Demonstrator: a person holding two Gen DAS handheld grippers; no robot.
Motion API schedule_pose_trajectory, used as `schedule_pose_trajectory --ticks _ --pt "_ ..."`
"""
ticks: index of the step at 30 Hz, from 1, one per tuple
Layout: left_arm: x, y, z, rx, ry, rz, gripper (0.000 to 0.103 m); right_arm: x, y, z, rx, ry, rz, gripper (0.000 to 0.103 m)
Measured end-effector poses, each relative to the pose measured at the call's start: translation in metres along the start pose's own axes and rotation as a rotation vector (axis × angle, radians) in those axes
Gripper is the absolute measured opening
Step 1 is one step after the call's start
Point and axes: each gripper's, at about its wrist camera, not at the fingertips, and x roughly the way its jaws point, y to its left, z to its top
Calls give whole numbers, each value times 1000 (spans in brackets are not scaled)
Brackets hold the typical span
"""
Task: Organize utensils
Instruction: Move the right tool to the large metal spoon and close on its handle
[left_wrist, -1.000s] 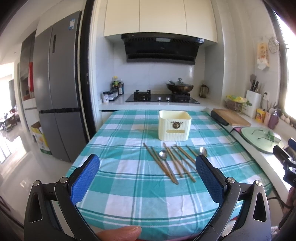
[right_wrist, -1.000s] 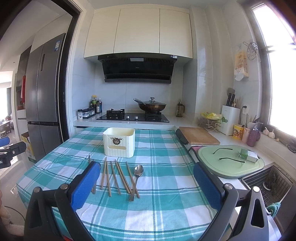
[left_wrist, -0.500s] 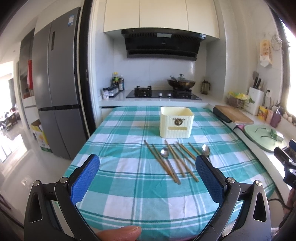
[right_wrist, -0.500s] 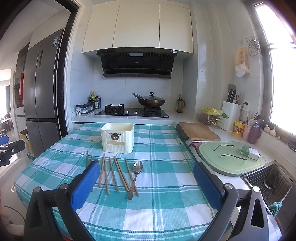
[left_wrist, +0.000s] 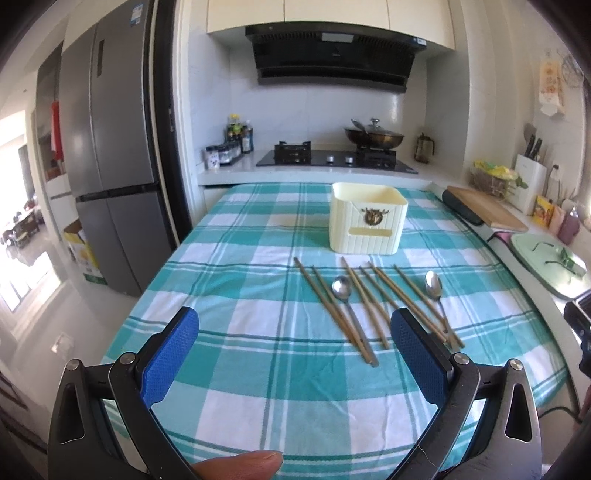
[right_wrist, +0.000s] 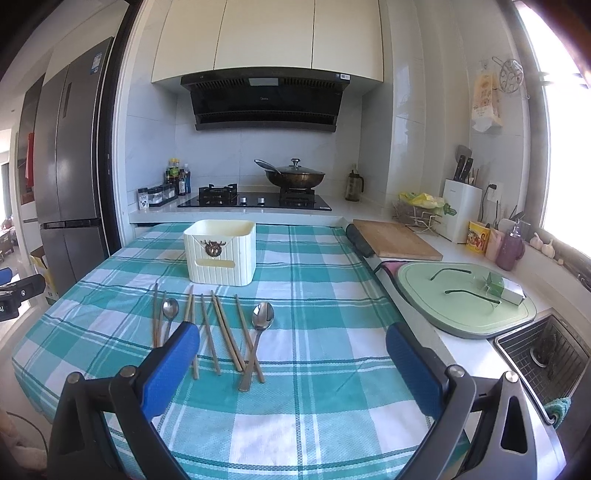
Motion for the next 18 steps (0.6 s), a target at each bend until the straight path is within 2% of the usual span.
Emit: schedule_pose_trajectory --ticks 4,9,15,18 --pt "36 0 1 -21 46 7 103 24 -5 -5 10 51 -10 103" --pt "93 3 -2 -93 143 -5 103 48 -12 -12 16 81 -15 103" --pt "174 4 -6 -140 238 62 103 83 -16 -23 25 141 -28 103" --pt "202 0 -9 -141 270 88 103 91 -16 -26 23 162 -23 103"
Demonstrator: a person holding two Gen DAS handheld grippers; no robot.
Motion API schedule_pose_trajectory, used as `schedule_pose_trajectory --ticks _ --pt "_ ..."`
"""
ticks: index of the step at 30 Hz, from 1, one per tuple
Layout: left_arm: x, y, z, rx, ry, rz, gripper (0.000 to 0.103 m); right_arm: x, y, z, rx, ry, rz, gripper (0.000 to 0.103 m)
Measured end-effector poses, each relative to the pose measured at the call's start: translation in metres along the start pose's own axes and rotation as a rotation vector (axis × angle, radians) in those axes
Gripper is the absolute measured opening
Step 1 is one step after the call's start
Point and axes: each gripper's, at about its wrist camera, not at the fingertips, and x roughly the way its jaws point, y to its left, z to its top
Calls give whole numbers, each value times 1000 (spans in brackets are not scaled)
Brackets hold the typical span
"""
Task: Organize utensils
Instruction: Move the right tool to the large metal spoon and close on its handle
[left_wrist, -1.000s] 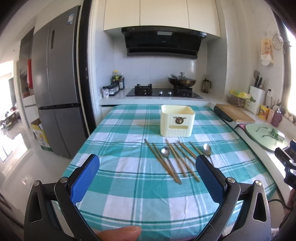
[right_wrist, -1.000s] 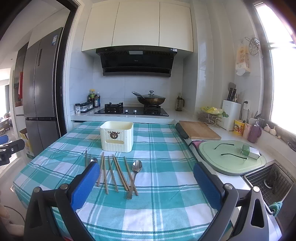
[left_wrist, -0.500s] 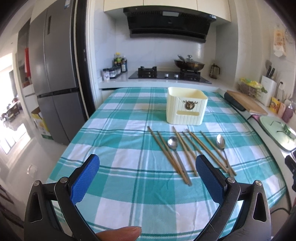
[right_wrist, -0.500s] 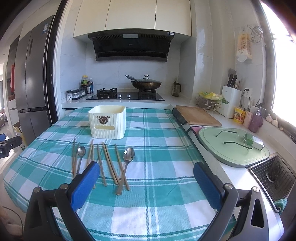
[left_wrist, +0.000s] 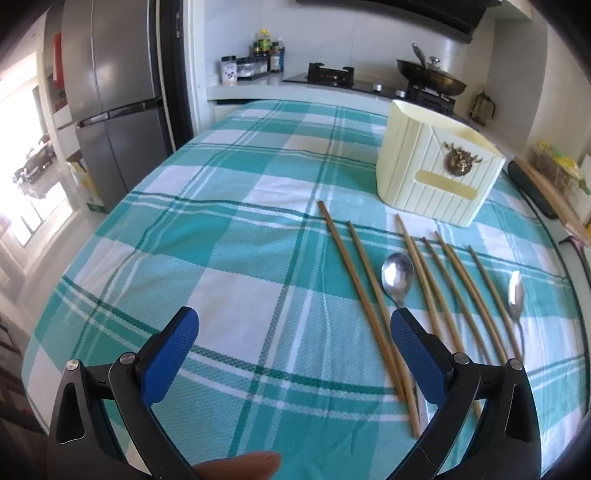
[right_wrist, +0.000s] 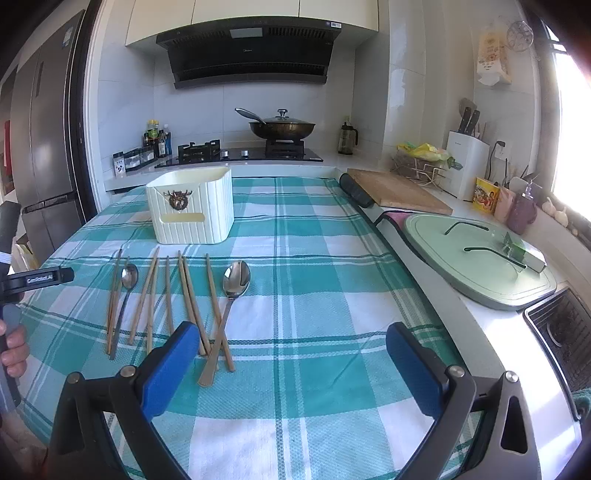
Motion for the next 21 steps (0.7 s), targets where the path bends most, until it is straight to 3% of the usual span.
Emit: schedule_pose_trajectory --ticks 15,21 --pt "83 -20 10 8 121 76 103 28 4 2 -16 66 4 103" --pt "81 -19 8 29 115 70 103 46 3 9 -14 83 14 103"
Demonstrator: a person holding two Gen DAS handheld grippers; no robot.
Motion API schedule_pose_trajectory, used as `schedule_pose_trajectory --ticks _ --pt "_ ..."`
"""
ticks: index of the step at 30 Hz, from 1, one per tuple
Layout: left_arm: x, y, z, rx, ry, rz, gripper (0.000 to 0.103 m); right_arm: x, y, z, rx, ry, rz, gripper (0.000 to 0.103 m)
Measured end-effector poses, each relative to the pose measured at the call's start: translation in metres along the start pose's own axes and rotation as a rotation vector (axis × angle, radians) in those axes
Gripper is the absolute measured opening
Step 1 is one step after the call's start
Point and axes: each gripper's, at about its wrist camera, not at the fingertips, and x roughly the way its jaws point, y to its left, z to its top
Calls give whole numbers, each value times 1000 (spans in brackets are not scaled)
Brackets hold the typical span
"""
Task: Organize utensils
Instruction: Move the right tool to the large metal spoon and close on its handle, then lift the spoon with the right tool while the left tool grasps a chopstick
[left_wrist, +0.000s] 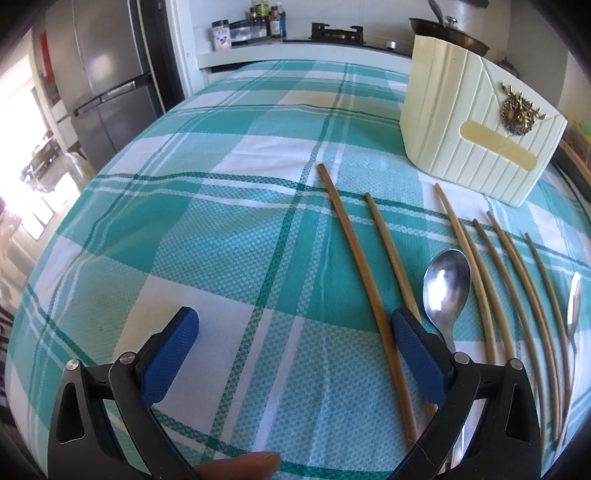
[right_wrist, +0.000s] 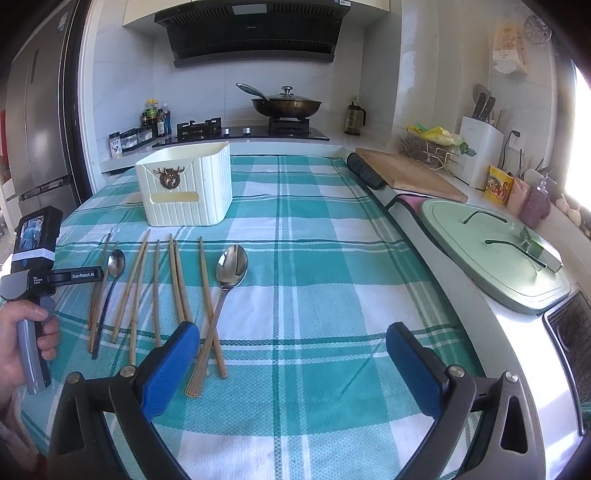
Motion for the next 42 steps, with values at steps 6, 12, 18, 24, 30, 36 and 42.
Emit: schedule_pose_trajectory --ticks 6,12,18,24,30,36,42 --pt "-5 7 -6 24 -4 -2 103 54 -3 10 75 131 121 102" --pt "-7 12 -9 23 -2 -13 103 109 14 19 106 271 233 54" --pt "-7 13 -10 35 2 -21 103 140 37 21 115 365 310 18" --pt "-7 16 -11 49 10 -33 103 148 36 29 89 382 270 6" --pt "-8 22 -13 95 31 -66 103 156 12 36 -2 364 123 6" --pt "-8 42 -12 160 91 -115 103 153 -16 32 -56 352 84 19" --pt "-2 66 -6 177 140 -134 103 139 -31 21 -69 323 79 59"
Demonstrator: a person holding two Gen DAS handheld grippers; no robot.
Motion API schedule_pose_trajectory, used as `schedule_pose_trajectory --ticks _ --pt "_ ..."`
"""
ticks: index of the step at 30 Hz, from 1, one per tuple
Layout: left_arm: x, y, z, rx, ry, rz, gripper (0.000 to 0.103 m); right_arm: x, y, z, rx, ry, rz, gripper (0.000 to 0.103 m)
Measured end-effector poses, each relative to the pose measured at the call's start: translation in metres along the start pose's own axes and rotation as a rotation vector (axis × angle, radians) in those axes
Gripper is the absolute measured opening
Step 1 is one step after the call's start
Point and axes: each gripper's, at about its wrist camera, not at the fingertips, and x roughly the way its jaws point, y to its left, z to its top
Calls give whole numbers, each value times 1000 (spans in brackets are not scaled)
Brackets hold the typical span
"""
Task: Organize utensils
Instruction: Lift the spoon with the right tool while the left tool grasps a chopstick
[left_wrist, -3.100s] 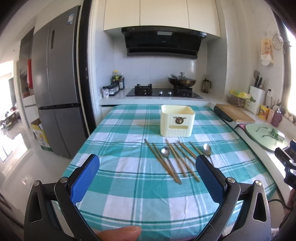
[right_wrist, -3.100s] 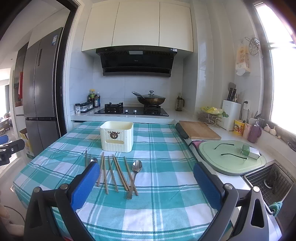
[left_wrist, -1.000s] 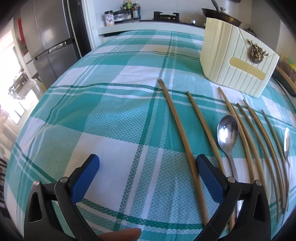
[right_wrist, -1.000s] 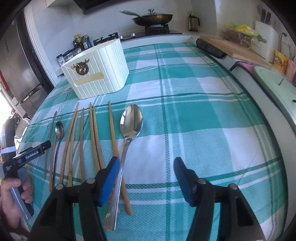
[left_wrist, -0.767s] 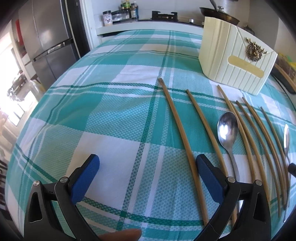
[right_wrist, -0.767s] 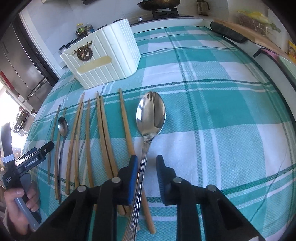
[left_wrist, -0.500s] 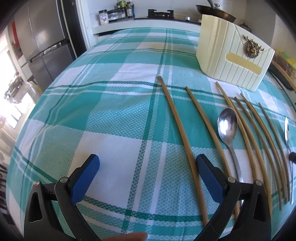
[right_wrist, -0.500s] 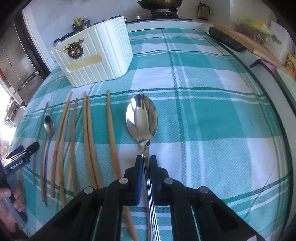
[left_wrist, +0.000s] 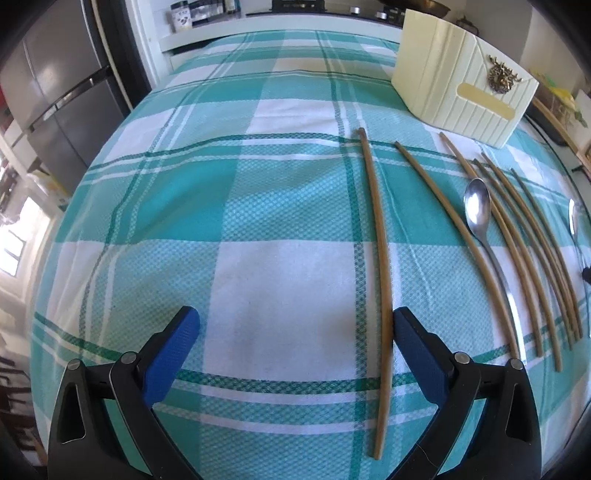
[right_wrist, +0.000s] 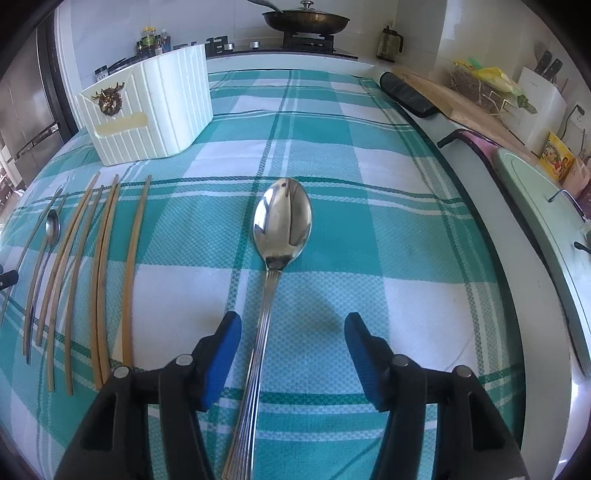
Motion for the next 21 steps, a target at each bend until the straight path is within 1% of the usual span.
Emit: schedule_pose_trajectory --ticks 3,9,16,19,21 --pt "3 -3 6 24 32 -9 103 3 -7 -3 43 17 26 59" --pt "17 -15 32 111 58 -50 103 4 -4 1 52 -12 39 60" --pt "37 -23 71 152 53 -71 103 20 5 20 11 -55 5 66" --pt "44 -27 84 164 49 -89 100 32 3 35 26 -69 3 68" --pt "46 -31 93 161 47 -90 94 39 1 44 51 -76 6 71"
